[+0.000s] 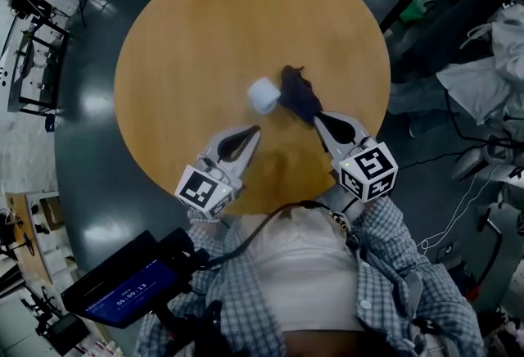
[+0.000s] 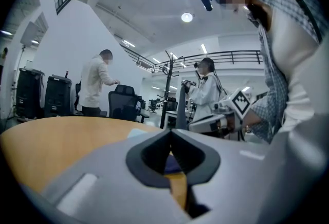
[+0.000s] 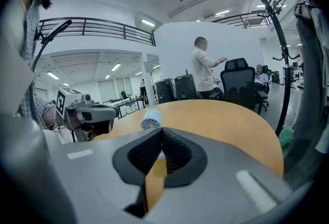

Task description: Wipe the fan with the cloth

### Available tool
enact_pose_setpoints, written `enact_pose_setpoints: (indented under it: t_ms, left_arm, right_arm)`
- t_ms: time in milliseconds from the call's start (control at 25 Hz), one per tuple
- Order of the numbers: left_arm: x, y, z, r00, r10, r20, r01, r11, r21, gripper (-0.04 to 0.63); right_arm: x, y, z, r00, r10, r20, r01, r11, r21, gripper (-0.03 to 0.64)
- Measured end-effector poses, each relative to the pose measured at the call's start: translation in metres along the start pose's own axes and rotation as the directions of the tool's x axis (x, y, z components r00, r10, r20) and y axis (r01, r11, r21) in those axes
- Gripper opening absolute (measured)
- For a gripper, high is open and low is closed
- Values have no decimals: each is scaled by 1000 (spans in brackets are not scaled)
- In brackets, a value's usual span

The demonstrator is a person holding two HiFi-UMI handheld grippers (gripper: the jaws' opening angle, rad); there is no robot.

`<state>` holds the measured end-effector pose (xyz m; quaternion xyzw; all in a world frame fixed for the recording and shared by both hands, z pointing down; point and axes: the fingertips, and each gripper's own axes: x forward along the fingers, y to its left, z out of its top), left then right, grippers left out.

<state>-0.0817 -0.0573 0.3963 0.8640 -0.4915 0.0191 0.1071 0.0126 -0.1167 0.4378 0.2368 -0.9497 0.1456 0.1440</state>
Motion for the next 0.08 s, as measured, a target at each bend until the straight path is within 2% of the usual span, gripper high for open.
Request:
enact_pose_setpoints:
  t_ms: [80]
  left_arm:
    - [6, 6, 1, 1000, -2, -1, 2, 1000, 1, 2]
  right_arm:
    - [7, -5, 2, 1000, 6, -4, -6, 1000, -1, 3]
